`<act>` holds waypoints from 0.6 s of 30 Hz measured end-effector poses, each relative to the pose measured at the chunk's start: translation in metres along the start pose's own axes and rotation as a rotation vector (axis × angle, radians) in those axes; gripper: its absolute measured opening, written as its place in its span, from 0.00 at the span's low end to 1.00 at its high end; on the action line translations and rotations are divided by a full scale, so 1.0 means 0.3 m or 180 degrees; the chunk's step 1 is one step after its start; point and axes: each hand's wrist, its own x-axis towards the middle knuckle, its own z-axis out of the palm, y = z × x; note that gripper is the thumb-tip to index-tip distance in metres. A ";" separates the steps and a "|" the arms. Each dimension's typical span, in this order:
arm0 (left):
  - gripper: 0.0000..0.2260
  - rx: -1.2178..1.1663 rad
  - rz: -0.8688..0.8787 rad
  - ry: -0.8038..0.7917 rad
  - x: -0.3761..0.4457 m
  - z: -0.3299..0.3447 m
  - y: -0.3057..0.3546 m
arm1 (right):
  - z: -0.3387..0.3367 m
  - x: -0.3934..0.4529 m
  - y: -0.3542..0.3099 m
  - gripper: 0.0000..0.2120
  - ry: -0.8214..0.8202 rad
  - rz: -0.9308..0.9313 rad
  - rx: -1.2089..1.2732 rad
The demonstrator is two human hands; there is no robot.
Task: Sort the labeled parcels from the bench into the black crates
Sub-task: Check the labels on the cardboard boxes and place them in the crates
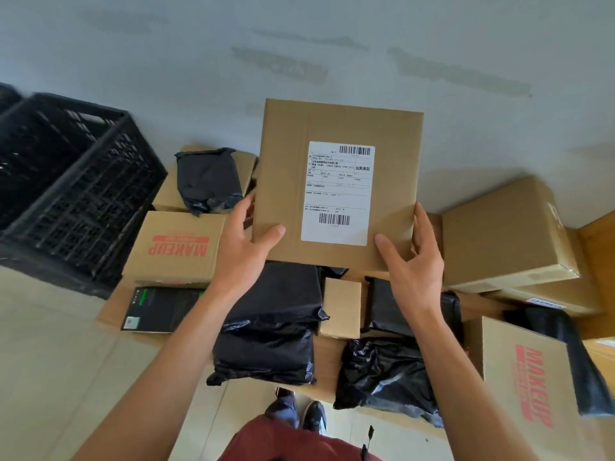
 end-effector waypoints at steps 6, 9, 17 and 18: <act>0.33 0.0158 -0.0004 0.0447 -0.147 -0.140 -0.035 | 0.087 -0.070 -0.018 0.38 -0.0445 -0.0136 0.0025; 0.33 0.0270 -0.0098 0.0742 -0.213 -0.248 -0.053 | 0.179 -0.102 -0.046 0.38 -0.0796 -0.0188 0.0030; 0.30 0.0307 -0.0206 0.1673 -0.337 -0.581 -0.113 | 0.530 -0.191 -0.183 0.38 -0.1523 -0.0457 0.0043; 0.30 0.0321 -0.0187 0.1783 -0.350 -0.629 -0.124 | 0.584 -0.208 -0.203 0.38 -0.1605 -0.0504 0.0048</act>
